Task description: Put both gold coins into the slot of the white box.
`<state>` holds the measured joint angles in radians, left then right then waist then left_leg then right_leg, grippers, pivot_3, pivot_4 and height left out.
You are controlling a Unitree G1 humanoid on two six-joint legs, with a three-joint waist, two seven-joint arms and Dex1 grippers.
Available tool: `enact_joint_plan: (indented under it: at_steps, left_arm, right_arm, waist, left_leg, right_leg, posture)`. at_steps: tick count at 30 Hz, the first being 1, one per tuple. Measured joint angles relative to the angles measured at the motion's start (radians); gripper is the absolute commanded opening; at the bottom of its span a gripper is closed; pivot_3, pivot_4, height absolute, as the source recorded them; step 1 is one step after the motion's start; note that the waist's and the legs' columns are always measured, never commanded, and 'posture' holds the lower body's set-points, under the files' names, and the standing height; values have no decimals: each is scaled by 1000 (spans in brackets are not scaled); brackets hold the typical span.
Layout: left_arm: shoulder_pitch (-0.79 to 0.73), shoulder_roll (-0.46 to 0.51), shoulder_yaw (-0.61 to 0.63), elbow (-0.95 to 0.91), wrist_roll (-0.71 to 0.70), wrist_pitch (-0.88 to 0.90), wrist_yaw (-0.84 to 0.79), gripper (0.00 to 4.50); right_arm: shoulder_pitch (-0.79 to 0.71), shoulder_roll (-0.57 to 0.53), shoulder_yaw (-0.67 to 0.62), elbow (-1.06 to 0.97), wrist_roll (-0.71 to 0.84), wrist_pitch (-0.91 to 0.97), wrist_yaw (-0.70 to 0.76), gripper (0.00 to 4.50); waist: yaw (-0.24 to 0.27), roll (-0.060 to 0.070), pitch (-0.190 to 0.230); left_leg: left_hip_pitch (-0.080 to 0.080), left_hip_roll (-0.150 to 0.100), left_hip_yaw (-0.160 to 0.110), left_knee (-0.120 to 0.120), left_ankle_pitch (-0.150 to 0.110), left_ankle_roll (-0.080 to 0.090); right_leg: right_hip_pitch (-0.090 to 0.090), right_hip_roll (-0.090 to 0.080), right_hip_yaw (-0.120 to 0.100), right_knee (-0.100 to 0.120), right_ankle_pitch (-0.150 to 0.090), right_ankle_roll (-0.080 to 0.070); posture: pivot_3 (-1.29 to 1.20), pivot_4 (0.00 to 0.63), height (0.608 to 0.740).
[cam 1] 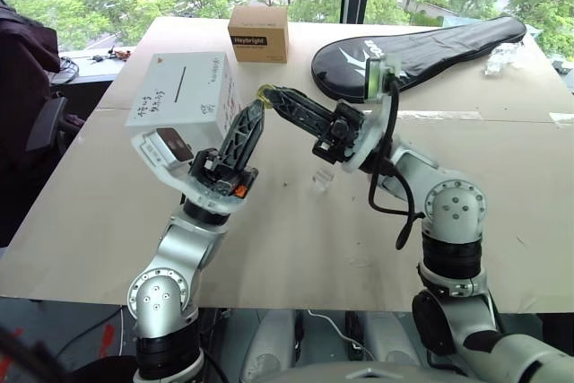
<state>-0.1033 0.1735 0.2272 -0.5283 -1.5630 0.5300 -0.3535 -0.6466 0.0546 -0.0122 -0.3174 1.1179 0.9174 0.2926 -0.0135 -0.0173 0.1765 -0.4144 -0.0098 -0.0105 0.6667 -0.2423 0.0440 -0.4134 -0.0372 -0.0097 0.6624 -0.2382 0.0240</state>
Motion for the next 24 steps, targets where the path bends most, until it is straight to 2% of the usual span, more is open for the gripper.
enact_joint_plan:
  at_steps: [12, 24]
  left_arm:
    - [3, 13, -5, 0, -11, 1, -24, 85]
    - [2, 22, -24, 0, -20, 4, 3, 85]
  right_arm:
    - [0, -9, -17, 33, 169, 65, -92, 0]
    - [-5, -40, -16, 54, 213, 67, -104, 0]
  waist:
    - [0, 0, 0]
    - [0, 0, 0]
  left_leg:
    - [0, 0, 0, 0, 0, 0]
    - [0, 1, 0, 0, 0, 0]
  right_leg:
    - [0, 0, 0, 0, 0, 0]
    - [0, 0, 0, -1, 0, 0]
  posture:
    - [0, 150, 740]
    - [0, 150, 740]
